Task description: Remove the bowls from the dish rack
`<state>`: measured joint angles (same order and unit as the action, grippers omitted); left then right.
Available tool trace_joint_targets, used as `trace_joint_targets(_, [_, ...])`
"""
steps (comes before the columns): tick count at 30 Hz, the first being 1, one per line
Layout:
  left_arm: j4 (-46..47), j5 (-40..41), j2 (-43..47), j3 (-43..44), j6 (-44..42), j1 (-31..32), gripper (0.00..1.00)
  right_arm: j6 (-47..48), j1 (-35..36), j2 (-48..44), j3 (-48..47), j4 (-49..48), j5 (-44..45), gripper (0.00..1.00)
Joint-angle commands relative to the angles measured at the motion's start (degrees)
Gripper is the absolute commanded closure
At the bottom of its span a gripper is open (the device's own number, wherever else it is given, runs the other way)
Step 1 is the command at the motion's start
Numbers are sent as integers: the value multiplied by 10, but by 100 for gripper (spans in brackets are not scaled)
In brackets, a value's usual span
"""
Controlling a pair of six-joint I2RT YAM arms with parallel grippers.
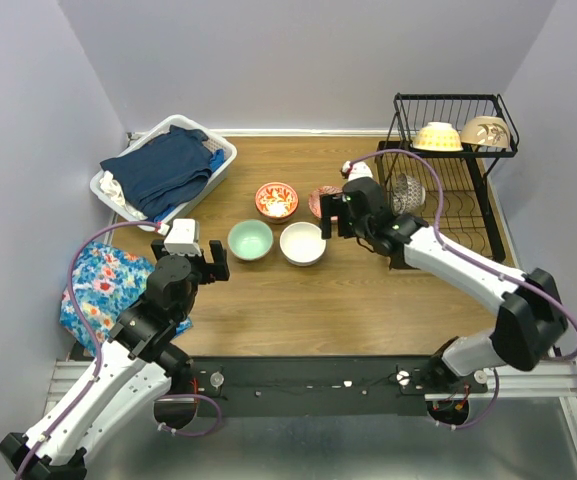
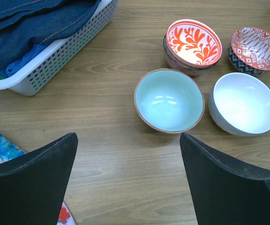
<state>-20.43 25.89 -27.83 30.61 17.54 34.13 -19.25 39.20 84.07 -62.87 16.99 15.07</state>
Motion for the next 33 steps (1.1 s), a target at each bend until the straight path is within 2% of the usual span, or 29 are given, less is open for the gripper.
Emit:
trace_joint_targets(1, [14,-6,1,0,-2,-3,1,19,-18,-52,60,-32,73,0])
trace_joint_targets(4, [14,-5,1,1,-2,-2,1,20,-56,-84,92,-42,61,0])
trace_joint_targets(8, [13,-2,3,0,0,-3,1,19,-145,-128,141,-75,21,0])
trace_joint_targets(16, [10,2,2,0,1,-3,1,33,-301,-195,226,-193,-147,0])
trace_joint_targets(18, [10,3,3,0,2,-3,1,18,-349,-195,245,-217,-207,0])
trace_joint_targets(26, [13,-4,-5,0,0,-3,1,-12,-466,-157,297,-386,-306,0])
trace_joint_targets(29, [13,-5,-6,0,0,-3,1,-19,-488,-132,309,-451,-341,0])
trace_joint_targets(33, [14,-5,-6,-1,0,-3,1,7,-492,-96,298,-488,-373,0])
